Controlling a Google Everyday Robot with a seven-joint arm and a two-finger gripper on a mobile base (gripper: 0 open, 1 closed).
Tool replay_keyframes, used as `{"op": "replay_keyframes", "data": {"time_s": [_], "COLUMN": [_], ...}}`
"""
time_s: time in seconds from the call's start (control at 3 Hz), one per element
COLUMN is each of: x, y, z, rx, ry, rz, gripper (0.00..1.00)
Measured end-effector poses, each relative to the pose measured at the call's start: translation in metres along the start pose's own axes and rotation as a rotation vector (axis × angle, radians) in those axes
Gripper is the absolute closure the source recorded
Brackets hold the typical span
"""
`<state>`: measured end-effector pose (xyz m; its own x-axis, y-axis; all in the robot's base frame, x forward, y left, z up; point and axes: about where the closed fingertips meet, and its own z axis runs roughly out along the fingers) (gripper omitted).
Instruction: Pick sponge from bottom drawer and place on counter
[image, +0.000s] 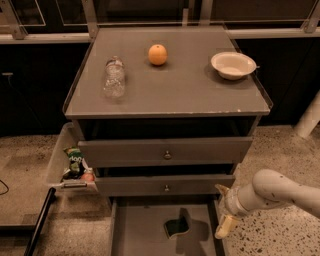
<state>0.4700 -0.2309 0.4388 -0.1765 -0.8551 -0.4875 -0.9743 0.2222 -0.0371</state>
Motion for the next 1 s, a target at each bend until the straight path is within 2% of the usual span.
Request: {"op": "replay_keyframes", "data": {"time_s": [0.33, 0.67, 1.0], "x": [0.015, 0.034, 0.045], "y": [0.0, -0.004, -0.001], "z": [0.04, 0.1, 0.146], "rx": [-0.033, -0.052, -0.043], "ry": [-0.01, -0.082, -0.153], "rz": [0.046, 0.106, 0.062], "gripper": [0.0, 0.0, 0.0]}}
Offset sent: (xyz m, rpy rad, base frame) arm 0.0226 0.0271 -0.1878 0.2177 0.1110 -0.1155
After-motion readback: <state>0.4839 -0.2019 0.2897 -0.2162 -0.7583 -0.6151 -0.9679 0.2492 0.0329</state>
